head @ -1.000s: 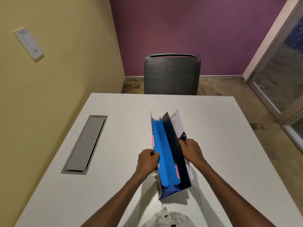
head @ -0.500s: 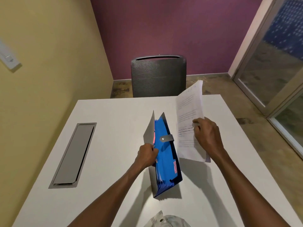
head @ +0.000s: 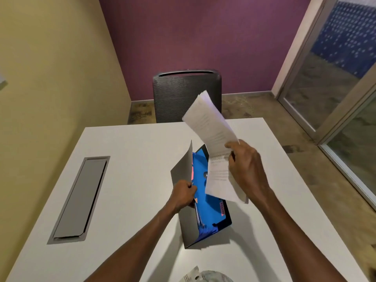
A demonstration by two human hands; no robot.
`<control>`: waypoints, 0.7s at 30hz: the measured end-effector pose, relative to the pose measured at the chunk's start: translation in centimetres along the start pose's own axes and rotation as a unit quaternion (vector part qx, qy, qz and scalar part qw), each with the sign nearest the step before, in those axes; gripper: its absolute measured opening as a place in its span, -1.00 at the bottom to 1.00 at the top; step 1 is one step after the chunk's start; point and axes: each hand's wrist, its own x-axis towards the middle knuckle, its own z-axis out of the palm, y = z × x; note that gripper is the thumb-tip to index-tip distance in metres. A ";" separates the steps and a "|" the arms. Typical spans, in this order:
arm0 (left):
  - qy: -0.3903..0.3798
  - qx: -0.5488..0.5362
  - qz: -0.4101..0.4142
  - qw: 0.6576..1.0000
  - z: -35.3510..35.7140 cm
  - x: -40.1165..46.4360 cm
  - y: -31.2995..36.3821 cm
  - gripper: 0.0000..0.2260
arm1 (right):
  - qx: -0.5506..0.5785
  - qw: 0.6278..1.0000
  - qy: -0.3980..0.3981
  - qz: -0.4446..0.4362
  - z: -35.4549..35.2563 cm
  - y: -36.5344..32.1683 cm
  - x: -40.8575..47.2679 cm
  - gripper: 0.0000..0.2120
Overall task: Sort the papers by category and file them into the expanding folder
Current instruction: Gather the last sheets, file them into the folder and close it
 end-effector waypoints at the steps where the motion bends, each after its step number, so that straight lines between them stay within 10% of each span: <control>1: 0.003 -0.006 0.000 1.000 -0.1 -0.1 0.0 -0.75 | -0.008 1.000 -0.022 0.006 0.7 0.1 -0.5 -0.78; 8: 0.022 -0.017 0.009 1.000 -0.4 -0.2 -0.6 -0.76 | -0.024 0.991 -0.117 0.053 3.9 -0.1 -2.6 -0.87; 21: 0.043 -0.027 0.007 0.999 -0.5 -0.1 -0.8 -0.69 | 0.034 0.996 -0.041 0.066 3.2 -1.6 -2.4 -0.67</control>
